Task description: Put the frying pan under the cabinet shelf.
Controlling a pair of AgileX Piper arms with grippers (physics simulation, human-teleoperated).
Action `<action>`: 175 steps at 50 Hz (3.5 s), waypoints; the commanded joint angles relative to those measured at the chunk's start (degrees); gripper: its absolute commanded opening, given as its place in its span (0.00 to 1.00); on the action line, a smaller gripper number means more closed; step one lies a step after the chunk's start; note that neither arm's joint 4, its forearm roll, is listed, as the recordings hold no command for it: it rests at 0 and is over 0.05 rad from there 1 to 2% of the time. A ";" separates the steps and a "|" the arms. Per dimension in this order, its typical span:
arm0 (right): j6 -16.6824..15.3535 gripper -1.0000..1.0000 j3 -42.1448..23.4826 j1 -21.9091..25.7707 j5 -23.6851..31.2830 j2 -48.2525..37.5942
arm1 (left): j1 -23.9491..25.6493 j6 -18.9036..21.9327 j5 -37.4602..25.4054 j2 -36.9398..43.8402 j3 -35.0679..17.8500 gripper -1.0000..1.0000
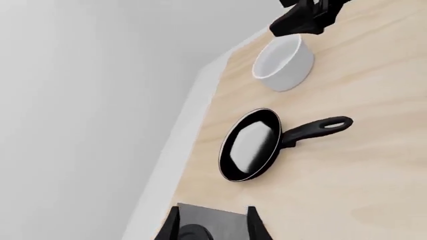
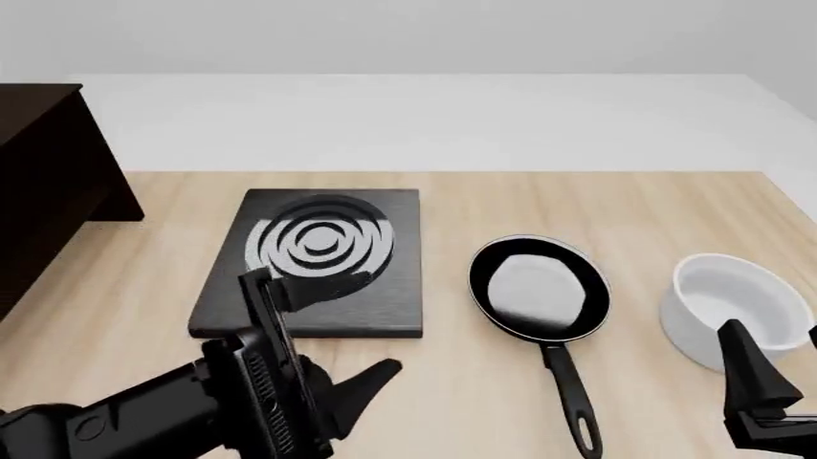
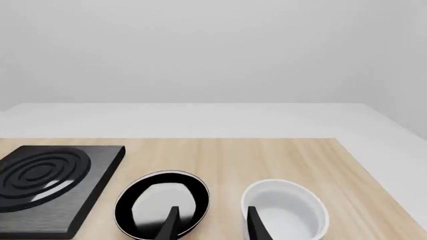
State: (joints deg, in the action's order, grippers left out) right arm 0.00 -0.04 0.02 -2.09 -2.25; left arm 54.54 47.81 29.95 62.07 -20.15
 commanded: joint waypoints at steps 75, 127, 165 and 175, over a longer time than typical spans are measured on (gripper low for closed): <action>-0.01 1.00 0.00 0.00 0.00 0.01 | 13.11 19.85 22.70 40.22 -5.60 1.00; 0.00 1.00 0.00 0.00 0.00 -0.01 | 12.47 25.33 16.95 52.76 -20.66 1.00; -0.02 1.00 0.00 0.00 0.01 0.03 | 10.91 27.14 11.88 60.40 -31.50 1.00; -0.01 1.00 0.00 0.00 0.00 0.01 | 11.14 26.51 10.61 61.22 -33.57 1.00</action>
State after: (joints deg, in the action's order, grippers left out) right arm -0.01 -0.04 0.02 -2.09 -2.25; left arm 65.59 73.79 41.98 121.29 -51.52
